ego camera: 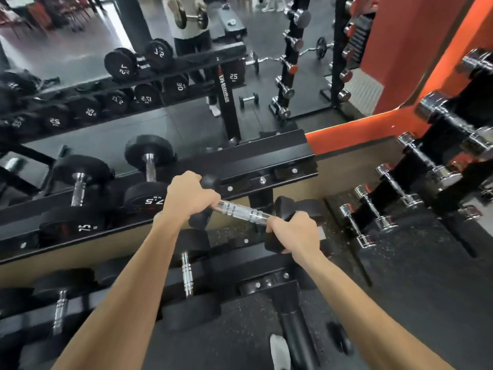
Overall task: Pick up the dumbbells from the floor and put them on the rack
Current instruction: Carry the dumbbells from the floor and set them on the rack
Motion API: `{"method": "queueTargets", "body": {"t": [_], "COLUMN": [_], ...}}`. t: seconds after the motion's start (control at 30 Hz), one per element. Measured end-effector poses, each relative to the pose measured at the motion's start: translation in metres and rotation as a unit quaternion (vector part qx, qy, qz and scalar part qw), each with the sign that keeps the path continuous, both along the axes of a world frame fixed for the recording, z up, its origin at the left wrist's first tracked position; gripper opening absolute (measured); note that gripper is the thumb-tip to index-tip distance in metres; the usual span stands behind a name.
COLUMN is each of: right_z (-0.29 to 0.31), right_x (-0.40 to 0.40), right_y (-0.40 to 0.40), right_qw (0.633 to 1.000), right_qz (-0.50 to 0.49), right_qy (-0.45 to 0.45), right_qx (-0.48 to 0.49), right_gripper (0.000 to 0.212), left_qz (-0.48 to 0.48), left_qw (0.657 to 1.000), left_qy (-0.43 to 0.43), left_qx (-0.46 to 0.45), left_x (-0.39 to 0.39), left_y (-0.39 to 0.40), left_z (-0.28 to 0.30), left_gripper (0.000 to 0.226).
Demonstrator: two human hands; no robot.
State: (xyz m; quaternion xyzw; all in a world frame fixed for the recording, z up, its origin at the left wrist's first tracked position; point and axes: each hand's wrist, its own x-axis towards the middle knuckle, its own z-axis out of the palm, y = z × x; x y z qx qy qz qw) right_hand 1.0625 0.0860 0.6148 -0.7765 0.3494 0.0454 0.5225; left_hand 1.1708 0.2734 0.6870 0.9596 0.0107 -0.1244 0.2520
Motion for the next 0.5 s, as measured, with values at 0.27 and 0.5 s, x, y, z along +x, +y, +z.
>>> {"method": "queueTargets", "body": {"t": [0.27,0.5], "right_z": [0.001,-0.005], "right_x": [0.084,0.140], "right_y": [0.015,0.069], "right_qw": [0.999,0.980], "right_qz": [-0.048,-0.175], "right_qy": [0.011,0.013], "right_qx": [0.018,0.094], "right_gripper": [0.036,0.025], "left_qz": [-0.068,-0.190], "left_qw": [0.997,0.976], "left_qy": [0.004,0.015], "left_qx": [0.042,0.103], "left_x": [0.113,0.213], "left_y": [-0.004,-0.010], "left_z": [0.009,0.010], "left_gripper": [0.064,0.086]}}
